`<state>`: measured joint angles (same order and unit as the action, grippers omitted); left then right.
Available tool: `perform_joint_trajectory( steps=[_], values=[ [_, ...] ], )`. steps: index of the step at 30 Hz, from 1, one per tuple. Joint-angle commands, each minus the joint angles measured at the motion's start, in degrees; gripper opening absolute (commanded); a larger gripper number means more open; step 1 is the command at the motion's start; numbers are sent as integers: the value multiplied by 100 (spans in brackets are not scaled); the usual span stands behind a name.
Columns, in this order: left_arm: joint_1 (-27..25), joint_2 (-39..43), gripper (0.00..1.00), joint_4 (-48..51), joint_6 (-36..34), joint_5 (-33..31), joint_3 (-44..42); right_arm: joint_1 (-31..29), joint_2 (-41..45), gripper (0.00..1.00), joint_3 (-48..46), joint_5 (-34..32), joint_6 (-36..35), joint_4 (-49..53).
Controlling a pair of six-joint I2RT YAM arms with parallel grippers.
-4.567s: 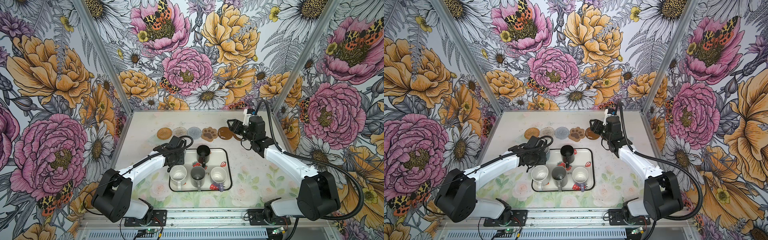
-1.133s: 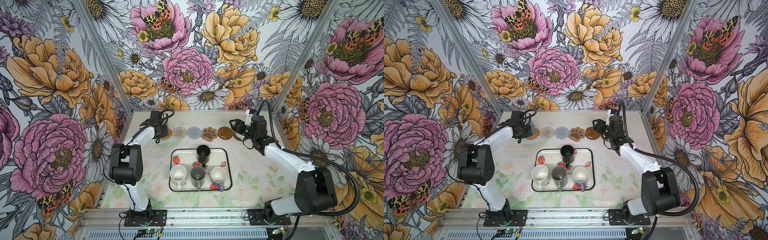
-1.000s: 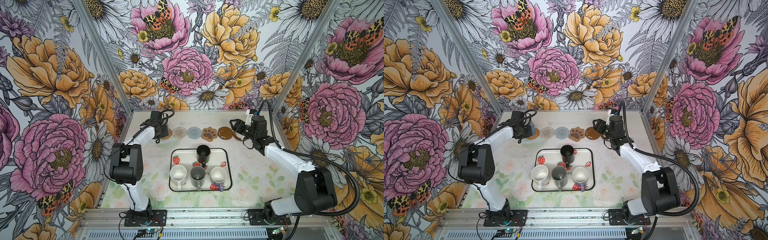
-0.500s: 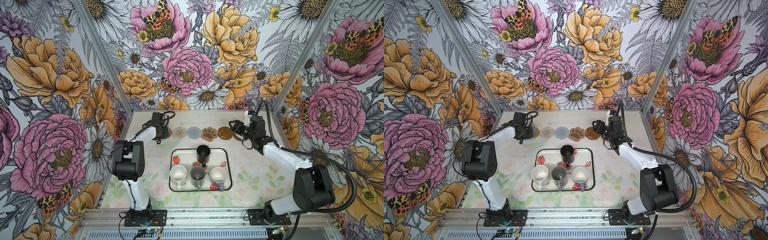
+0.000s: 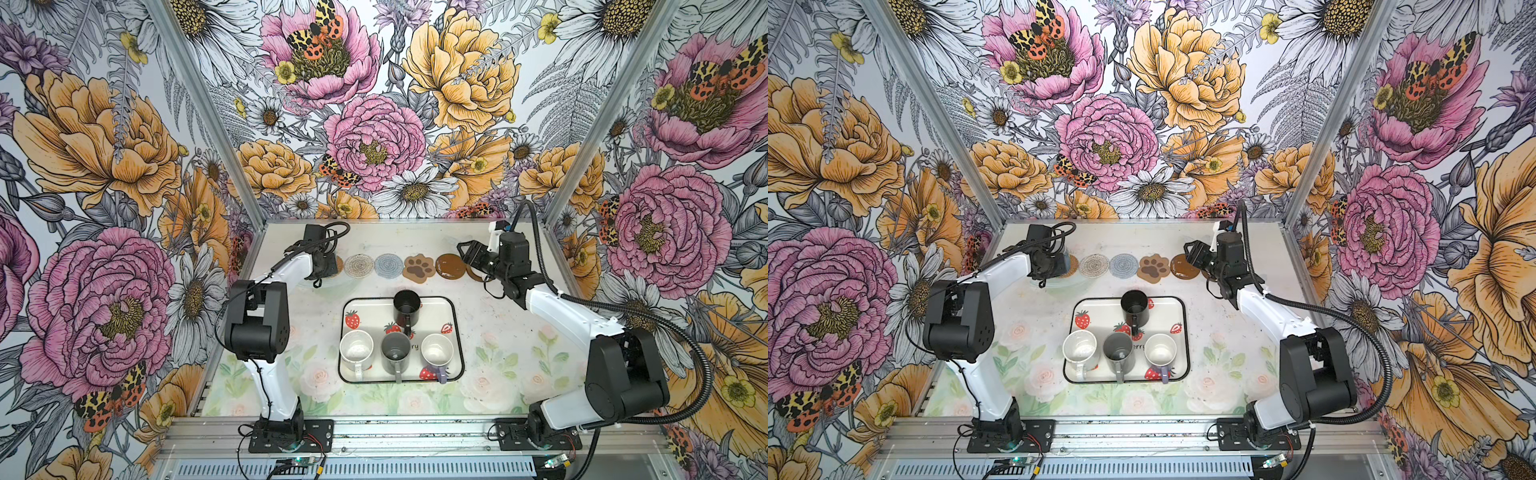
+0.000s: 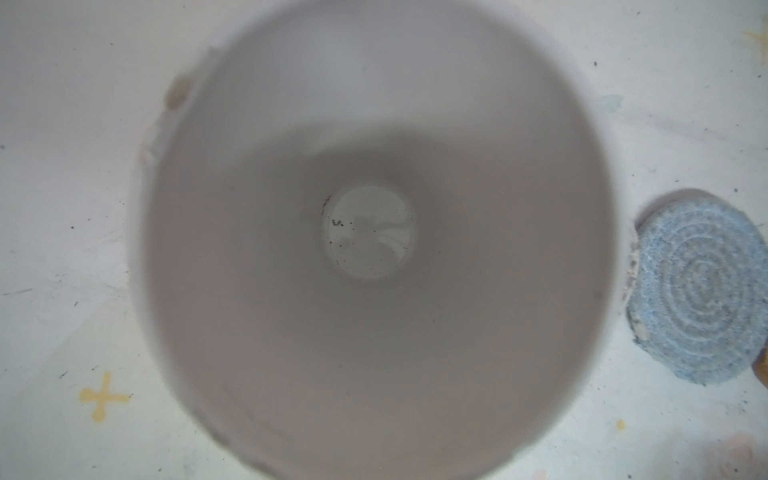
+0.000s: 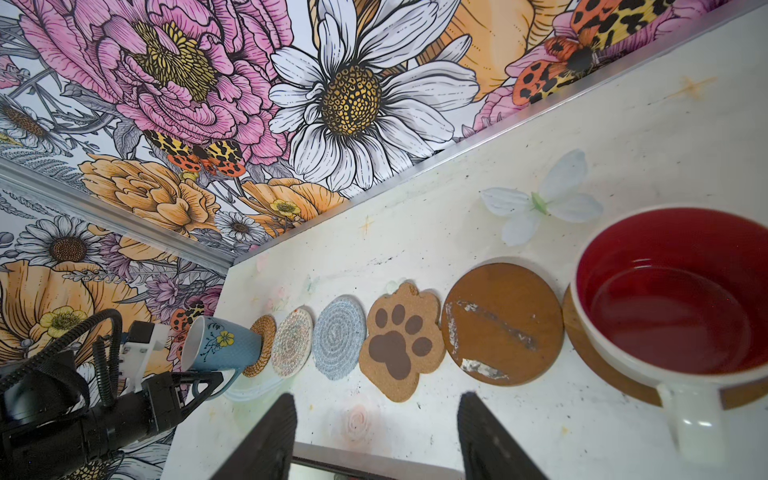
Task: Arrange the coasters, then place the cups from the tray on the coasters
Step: 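Lower the blue-handled mug onto the woven rattan coaster with the left gripper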
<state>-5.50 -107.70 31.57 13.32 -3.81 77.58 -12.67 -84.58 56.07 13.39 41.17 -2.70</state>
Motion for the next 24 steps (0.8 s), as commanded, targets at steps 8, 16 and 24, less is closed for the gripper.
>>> perform_joint_trajectory(
  steps=[8,16,24],
  values=[
    [-90,81,0,-353,64,-244,398,63,-107,64,171,78,48,-143],
    [-105,-88,0,-344,65,-191,482,87,-112,64,175,85,39,-126],
    [-95,-137,0,-335,65,-229,451,89,-129,64,168,103,47,-119]
  ],
)
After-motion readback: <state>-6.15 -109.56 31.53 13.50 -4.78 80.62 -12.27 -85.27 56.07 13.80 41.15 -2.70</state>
